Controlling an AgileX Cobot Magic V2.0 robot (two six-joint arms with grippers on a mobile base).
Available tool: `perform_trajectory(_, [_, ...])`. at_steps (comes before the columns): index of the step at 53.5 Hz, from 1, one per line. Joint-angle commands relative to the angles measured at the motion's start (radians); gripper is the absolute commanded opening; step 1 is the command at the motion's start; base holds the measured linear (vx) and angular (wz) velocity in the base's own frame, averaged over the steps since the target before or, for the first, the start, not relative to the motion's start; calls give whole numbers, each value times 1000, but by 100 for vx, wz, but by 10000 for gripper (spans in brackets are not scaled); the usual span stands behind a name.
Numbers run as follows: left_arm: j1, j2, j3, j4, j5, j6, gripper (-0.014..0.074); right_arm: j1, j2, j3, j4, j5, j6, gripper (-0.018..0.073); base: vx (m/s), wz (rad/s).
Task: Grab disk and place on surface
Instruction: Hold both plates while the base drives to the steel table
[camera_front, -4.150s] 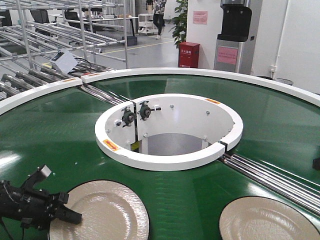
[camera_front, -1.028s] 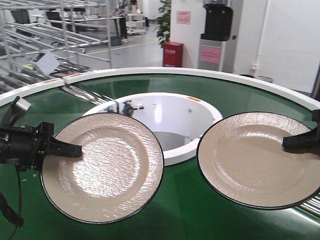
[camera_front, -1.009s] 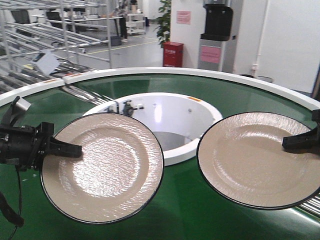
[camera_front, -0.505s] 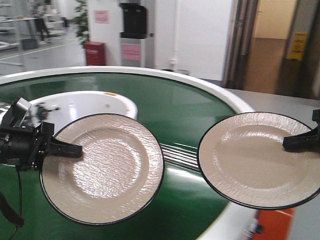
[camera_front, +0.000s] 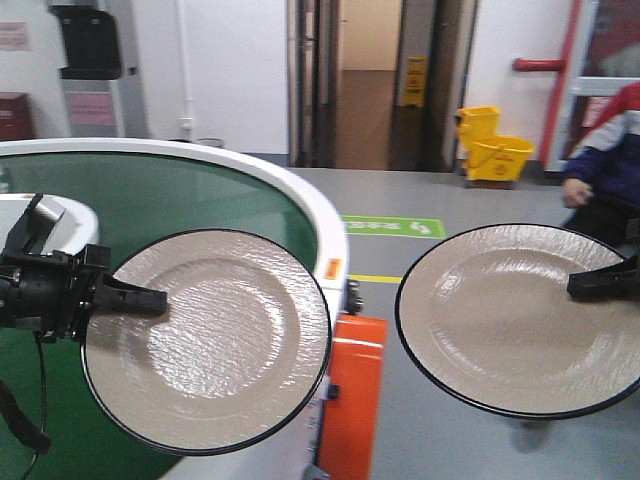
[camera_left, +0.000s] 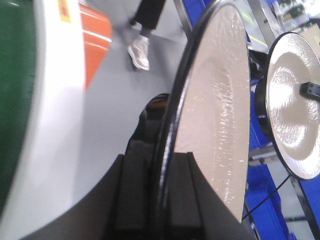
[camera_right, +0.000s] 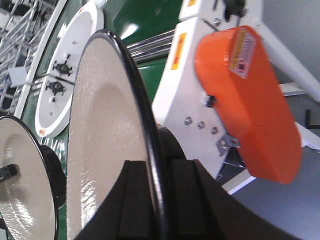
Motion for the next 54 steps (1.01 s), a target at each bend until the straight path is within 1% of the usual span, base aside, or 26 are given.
perform_trajectory(1, [-5, -60, -36, -136, 20, -12, -8, -2, -49, -31, 124, 3, 4, -9, -13, -50])
perform_trajectory(30, [-5, -60, -36, -136, 20, -12, -8, -2, -49, -31, 123, 4, 4, -9, -6, -47])
perform_trajectory(54, [-5, -60, -36, -136, 20, -12, -8, -2, -49, -31, 123, 4, 4, -9, 12, -48])
